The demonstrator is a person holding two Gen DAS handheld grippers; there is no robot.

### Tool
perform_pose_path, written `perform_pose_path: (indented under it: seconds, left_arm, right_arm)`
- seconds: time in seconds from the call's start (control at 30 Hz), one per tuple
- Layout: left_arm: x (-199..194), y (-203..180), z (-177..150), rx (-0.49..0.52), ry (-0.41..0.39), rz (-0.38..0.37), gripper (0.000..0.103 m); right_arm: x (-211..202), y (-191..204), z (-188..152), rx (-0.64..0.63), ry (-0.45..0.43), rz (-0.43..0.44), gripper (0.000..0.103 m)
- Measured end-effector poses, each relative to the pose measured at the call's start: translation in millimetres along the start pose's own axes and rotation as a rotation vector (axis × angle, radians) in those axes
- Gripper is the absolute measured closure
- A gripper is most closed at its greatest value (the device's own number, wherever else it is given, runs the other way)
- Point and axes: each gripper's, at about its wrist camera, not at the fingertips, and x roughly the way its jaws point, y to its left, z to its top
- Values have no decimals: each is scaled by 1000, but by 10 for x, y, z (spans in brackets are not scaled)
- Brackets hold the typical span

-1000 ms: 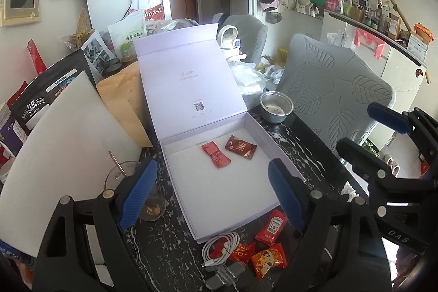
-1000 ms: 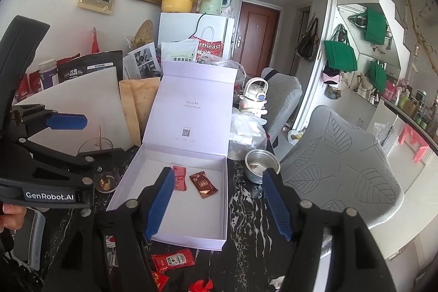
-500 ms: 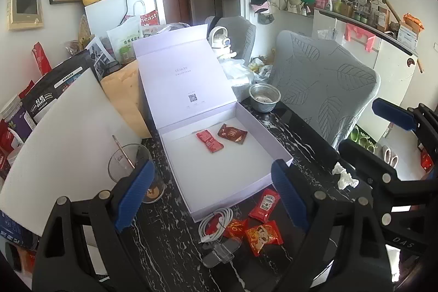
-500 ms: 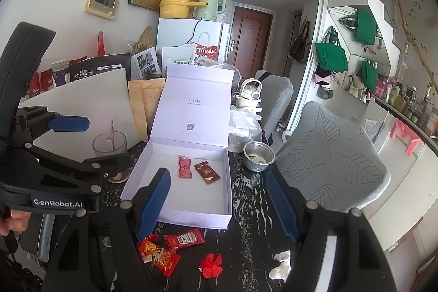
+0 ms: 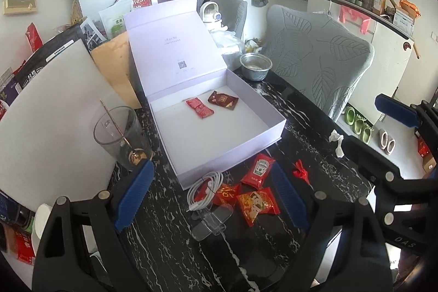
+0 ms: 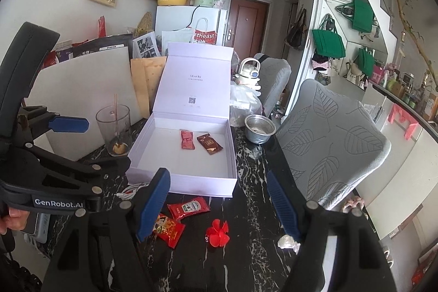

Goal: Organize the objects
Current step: 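Withdraw both tools from the white box back over the table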

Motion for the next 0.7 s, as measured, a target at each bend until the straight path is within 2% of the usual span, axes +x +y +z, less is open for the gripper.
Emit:
perform_pose_path:
  seconds: [0.23,0.7]
  left_arm:
    - [136,-4,-235,-23,52,-42,15]
    - [385,84,-632,-68,118,-71,16]
  right_arm:
    - [43,21,-205,28,24,15,29]
    - [323,46,-763,127,118,68,29]
